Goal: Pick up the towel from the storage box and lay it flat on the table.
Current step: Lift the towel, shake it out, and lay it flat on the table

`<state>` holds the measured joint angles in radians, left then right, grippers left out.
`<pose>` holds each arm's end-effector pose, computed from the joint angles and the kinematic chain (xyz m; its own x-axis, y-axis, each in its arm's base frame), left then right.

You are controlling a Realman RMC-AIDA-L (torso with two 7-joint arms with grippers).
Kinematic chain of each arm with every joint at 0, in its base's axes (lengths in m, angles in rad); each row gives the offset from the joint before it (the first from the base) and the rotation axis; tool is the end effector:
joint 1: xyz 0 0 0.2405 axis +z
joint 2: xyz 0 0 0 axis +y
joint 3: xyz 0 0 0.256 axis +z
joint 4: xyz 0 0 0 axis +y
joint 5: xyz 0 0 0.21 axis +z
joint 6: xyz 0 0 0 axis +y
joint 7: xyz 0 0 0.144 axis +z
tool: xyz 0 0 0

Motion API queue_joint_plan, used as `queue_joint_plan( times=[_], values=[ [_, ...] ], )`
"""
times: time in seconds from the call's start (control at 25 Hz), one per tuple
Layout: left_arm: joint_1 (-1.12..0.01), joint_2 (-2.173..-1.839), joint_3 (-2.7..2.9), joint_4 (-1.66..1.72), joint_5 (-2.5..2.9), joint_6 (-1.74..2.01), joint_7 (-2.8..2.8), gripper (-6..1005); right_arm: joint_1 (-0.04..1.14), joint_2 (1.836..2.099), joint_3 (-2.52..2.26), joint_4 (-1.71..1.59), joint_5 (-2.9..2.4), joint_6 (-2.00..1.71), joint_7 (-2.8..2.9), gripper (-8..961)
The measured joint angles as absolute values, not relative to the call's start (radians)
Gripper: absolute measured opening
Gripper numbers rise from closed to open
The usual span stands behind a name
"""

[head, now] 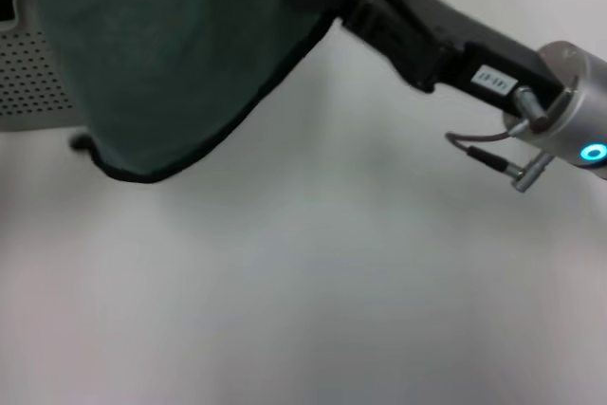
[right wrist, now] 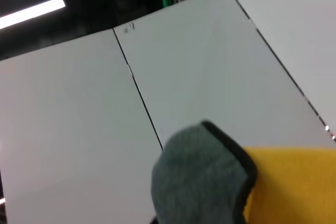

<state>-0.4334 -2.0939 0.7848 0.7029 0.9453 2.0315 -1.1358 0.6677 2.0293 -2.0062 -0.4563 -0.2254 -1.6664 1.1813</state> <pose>-0.1895 0.2876 0.1105 0.1170 -0.4049 0.9068 0.1674 -0.8920 -0.4199 0.1092 0.3136 -0.0297 0.2340 -0.2895 -0.9281 -0.1520 -0.9538 0.2592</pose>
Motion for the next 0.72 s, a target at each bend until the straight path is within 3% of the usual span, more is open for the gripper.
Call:
queue_joint_plan(
  times=[0.08,0.28,0.56,0.68,0.72],
  values=[
    [-0.41,-2.098,0.799,0.679,0.936,2.031,-1.048,186,0.653,2.029,-1.987,-0.461,-0.211,-1.67,1.159,8],
    [-0.37,-2.098,0.856,0.588,0.935,2.03,-0.84,196,0.633,2.012,-1.869,-0.452,-0.215,-1.664,1.131,12],
    [-0.331,-2.097,0.989,0.47,0.934,1.998,-0.57,209,0.698,1.977,-1.546,-0.507,-0.443,-1.561,1.097,17],
    [-0.33,-2.072,0.983,0.47,0.941,1.954,-0.666,234,0.721,1.963,-1.414,-0.596,-0.588,-1.476,1.112,20],
    [-0.329,-2.049,0.983,0.471,0.953,1.923,-0.759,246,0.721,1.961,-1.397,-0.617,-0.612,-1.459,1.117,20]
  ],
)
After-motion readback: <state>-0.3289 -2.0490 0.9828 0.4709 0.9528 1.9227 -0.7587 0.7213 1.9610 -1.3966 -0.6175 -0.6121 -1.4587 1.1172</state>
